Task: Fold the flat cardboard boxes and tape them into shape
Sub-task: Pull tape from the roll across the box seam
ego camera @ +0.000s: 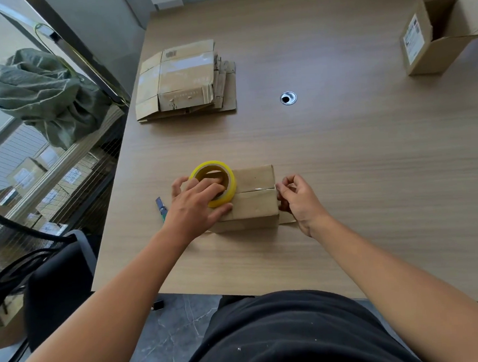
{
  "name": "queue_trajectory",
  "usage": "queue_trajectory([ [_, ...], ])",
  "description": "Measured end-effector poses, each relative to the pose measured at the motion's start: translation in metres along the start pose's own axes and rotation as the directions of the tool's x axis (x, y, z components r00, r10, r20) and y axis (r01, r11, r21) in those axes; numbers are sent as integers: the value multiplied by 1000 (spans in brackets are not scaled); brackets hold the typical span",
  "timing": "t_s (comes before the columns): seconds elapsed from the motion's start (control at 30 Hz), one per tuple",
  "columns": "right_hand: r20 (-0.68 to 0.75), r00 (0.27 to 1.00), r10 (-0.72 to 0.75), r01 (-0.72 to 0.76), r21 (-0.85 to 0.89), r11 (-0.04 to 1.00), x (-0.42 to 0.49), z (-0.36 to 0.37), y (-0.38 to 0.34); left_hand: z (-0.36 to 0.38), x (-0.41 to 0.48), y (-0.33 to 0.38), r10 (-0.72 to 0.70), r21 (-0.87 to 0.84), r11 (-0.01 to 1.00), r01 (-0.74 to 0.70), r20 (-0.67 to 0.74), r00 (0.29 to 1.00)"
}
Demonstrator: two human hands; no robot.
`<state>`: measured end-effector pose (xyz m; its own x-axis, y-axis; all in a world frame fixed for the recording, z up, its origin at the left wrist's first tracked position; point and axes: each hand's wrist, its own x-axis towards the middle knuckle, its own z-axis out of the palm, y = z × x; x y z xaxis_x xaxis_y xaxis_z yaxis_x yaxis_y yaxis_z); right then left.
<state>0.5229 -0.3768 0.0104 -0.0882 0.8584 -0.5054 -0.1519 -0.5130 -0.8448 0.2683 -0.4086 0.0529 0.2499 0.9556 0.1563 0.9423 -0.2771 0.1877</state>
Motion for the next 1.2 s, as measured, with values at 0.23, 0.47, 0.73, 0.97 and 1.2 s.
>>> queue_trajectory([
  [0.23, -179, 955, -236, 99, -559, 823, 8, -11, -11, 1, 1, 1, 0, -2, 1000, 0, 7, 1000],
  [0.47, 467, 822, -327, 533, -833, 151, 2, 41, -15, -10, 5, 2, 115, 74, 990, -117, 30, 993],
  [0.73, 383, 873, -302, 420, -905, 66, 1, 44, -13, -73, 34, -15, 309, -71, 951, -301, 169, 936],
  [0.97, 298, 916, -268, 314, -949, 17, 0, 54, -19, -82, 46, -93, 42, 63, 995, -74, 408, 912],
  [1.2, 204, 938, -280, 231, -971, 64, 5, 65, -19, -39, 63, -131, 0, -15, 1000, 8, 471, 882],
])
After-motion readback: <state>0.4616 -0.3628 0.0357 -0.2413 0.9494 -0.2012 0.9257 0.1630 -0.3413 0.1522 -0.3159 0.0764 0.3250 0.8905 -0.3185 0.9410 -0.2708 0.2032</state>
